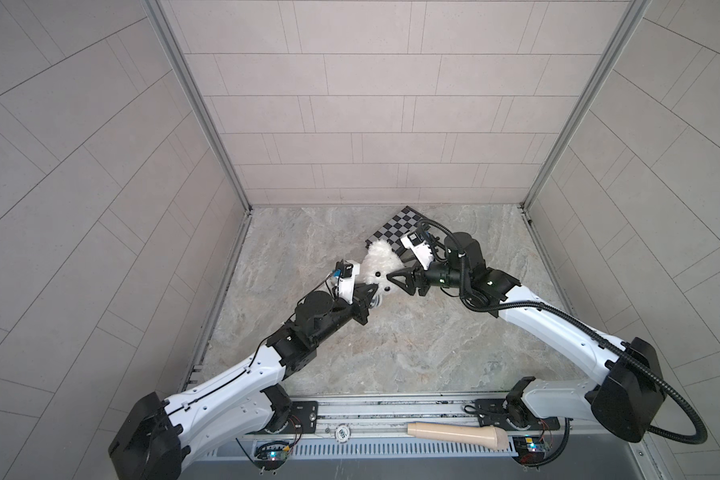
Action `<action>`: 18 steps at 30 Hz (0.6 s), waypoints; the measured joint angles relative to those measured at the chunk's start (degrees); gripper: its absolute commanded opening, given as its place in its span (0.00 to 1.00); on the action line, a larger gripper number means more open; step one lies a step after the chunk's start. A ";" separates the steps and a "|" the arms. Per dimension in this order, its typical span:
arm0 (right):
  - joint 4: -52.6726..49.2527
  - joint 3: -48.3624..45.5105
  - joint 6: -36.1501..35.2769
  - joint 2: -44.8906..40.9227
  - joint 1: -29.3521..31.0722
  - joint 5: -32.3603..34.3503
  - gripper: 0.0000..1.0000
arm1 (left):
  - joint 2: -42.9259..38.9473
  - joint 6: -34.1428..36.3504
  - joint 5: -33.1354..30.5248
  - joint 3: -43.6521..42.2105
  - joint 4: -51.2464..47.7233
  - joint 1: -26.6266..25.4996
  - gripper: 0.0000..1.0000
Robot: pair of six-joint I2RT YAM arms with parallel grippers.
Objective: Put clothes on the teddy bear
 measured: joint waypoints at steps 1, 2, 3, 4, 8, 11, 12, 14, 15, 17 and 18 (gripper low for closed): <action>0.02 0.00 -0.04 0.15 -0.13 -0.28 0.46 | 0.17 0.00 -0.02 0.00 0.00 0.00 0.00; 0.04 0.00 -0.15 0.26 -0.31 -0.59 0.41 | 0.31 0.00 -0.02 0.00 -0.02 0.00 0.00; 0.07 0.00 -0.17 0.31 -0.44 -0.90 0.37 | 0.37 0.00 -0.02 0.00 -0.02 0.00 0.00; 0.07 0.00 -0.35 0.31 -0.55 -1.25 0.32 | 0.39 0.02 -0.04 0.00 0.00 0.00 0.00; 0.15 -0.04 -1.44 0.35 -0.83 -2.82 0.16 | 0.42 0.42 -0.07 0.00 -0.02 0.00 0.00; 0.28 -0.11 -2.82 0.35 -0.85 -3.76 0.06 | 0.42 0.59 -0.07 0.00 -0.04 0.00 0.00; 0.44 -0.26 -3.08 0.31 -0.85 -3.96 0.02 | 0.44 0.57 -0.02 0.00 -0.07 0.00 0.00; 1.62 -1.42 -4.33 -0.26 -0.98 -4.37 0.00 | 0.70 0.50 0.37 0.00 -0.22 0.00 0.01; 2.12 -2.21 -4.85 -0.66 -1.09 -4.48 0.00 | 0.90 0.42 0.74 0.00 -0.37 0.00 0.09; 3.04 -4.20 -6.19 -1.79 -1.25 -4.79 0.00 | 1.16 0.07 1.60 -0.24 -0.66 0.00 0.31; 3.37 -4.98 -6.80 -2.27 -1.33 -4.83 0.00 | 1.14 -0.46 2.05 -0.55 -0.74 0.00 0.39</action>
